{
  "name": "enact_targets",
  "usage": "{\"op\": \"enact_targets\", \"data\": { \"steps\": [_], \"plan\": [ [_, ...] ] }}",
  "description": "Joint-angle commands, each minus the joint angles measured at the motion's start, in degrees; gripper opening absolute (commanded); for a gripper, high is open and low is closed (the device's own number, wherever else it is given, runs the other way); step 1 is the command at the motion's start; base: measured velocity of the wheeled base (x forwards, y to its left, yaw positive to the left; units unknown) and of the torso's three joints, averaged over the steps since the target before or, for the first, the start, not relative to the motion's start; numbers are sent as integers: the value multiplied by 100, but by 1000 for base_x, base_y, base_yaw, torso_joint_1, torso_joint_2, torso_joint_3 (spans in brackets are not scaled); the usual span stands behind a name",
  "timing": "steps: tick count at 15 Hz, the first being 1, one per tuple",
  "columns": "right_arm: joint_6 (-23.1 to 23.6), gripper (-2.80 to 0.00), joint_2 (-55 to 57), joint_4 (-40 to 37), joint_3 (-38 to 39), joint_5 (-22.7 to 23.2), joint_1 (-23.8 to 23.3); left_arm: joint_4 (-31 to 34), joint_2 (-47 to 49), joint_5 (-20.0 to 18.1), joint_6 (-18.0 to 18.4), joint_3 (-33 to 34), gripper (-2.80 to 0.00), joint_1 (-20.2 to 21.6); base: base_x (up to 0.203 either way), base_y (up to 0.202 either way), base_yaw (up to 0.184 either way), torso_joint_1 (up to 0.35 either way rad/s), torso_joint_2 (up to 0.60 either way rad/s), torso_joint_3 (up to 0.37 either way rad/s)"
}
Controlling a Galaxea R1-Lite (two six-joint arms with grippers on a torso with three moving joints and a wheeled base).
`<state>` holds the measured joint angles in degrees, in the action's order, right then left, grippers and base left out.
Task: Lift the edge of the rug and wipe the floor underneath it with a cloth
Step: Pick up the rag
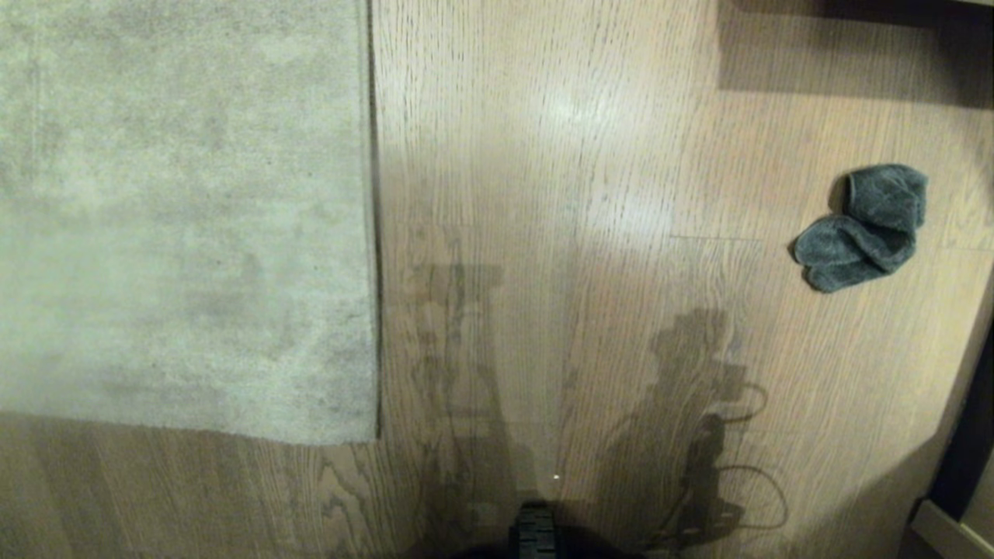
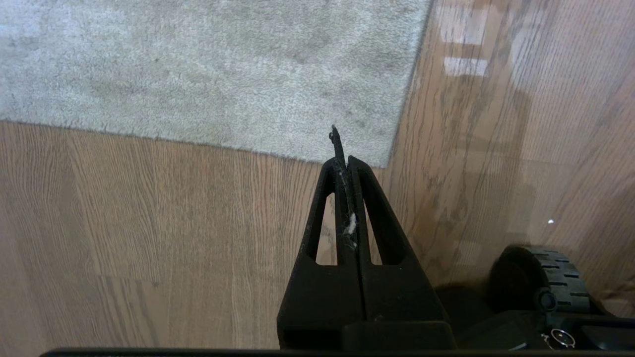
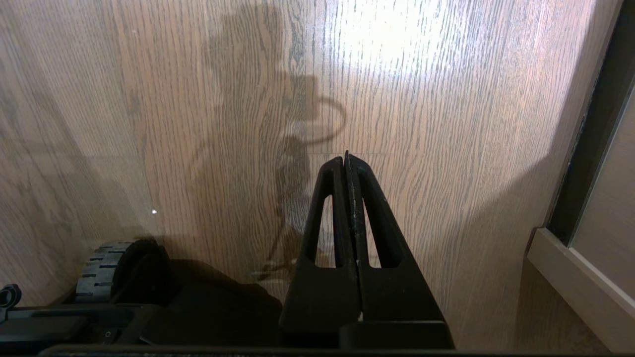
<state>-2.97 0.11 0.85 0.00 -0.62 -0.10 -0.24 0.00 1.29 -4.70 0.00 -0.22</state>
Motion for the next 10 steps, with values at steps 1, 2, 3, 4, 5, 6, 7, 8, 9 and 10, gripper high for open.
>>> {"op": "enact_targets", "data": {
  "steps": [1,2,3,4,5,6,7,8,9,10],
  "plan": [
    [-1,-280,-2,3,0,1,1,-2,9,3,-5,0,-280,4,0,0,0,0,0,0],
    [-1,-280,-2,3,0,1,1,-2,9,3,-5,0,-280,4,0,0,0,0,0,0],
    [-1,-280,-2,3,0,1,1,-2,9,3,-5,0,-280,4,0,0,0,0,0,0],
    [-1,-280,-2,3,0,-4,1,-2,9,3,4,0,-280,4,0,0,0,0,0,0],
    [-1,-280,-2,3,0,1,1,-2,9,3,4,0,-280,4,0,0,0,0,0,0],
    [-1,-280,-2,3,0,-1,1,-2,9,3,4,0,-280,4,0,0,0,0,0,0],
    [-1,-280,-2,3,0,1,1,-2,9,3,4,0,-280,4,0,0,0,0,0,0],
    [-1,-280,-2,3,0,1,1,-2,9,3,4,0,-280,4,0,0,0,0,0,0],
    [-1,-280,-2,3,0,1,1,-2,9,3,4,0,-280,4,0,0,0,0,0,0],
    [-1,-280,-2,3,0,1,1,-2,9,3,4,0,-280,4,0,0,0,0,0,0]
  ]
}}
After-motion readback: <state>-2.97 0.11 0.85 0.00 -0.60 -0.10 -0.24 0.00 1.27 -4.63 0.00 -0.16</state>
